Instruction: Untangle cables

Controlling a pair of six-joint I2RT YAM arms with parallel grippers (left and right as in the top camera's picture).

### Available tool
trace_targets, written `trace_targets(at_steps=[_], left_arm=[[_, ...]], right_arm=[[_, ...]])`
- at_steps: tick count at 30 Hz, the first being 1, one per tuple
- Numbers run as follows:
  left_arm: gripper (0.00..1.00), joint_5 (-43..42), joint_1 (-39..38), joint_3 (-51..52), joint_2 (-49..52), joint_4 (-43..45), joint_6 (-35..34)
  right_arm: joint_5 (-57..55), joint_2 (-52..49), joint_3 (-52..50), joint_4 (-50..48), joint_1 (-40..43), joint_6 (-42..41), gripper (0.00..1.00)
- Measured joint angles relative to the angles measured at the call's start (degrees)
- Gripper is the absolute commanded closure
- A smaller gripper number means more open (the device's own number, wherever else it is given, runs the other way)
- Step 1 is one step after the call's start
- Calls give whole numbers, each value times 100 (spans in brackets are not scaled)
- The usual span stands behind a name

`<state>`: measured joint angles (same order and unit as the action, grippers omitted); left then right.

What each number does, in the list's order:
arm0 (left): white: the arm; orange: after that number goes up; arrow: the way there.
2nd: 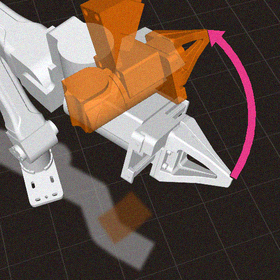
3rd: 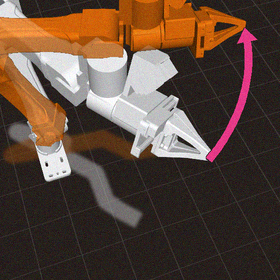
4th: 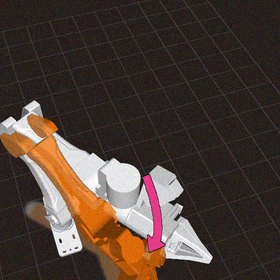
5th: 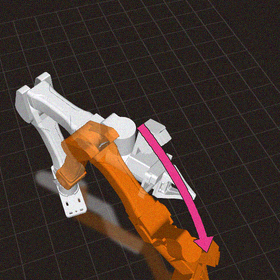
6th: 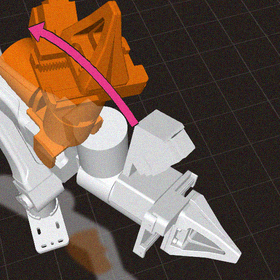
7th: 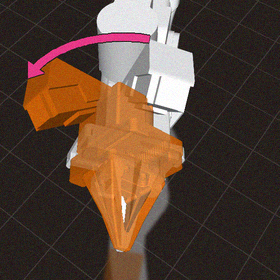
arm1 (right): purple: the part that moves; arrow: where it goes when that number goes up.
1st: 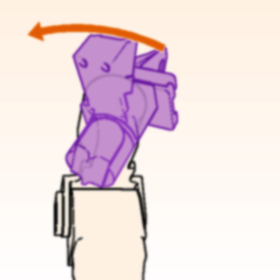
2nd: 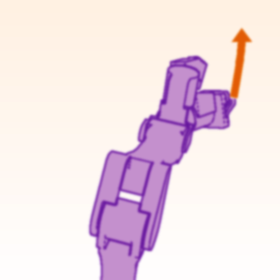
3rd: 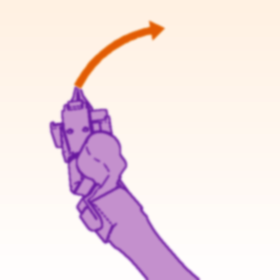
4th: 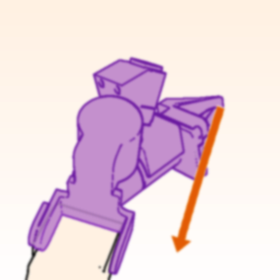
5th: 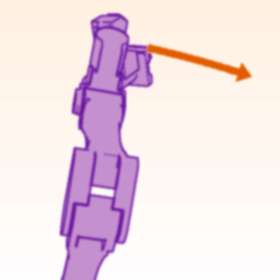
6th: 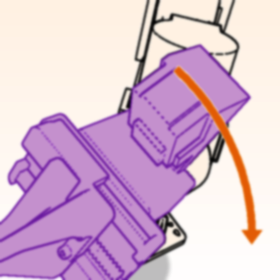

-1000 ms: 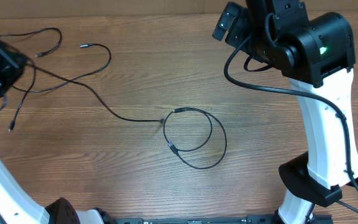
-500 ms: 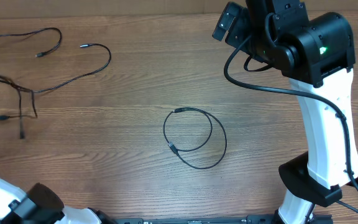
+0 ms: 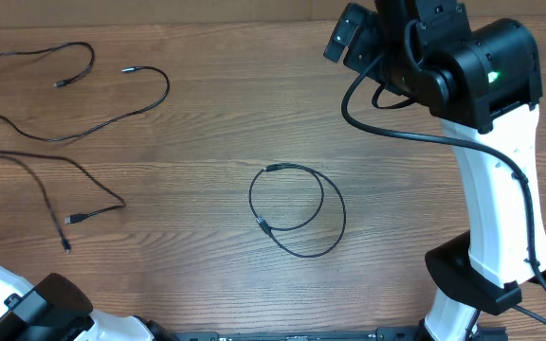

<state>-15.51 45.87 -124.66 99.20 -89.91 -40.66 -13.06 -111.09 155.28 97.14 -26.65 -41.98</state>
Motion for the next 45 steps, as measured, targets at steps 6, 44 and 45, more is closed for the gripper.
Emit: trace_targets(at_steps=[6, 44, 45], left_arm=[[96, 680, -2, 114, 4, 1644, 240], [96, 1725, -1180, 142, 2374, 33, 1467], [96, 1628, -1196, 142, 2374, -13, 1545]], right_arm=[[-2, 0, 0, -2, 0, -2, 0], [-4, 0, -4, 0, 0, 2, 0], [-4, 0, -4, -2, 0, 2, 0]])
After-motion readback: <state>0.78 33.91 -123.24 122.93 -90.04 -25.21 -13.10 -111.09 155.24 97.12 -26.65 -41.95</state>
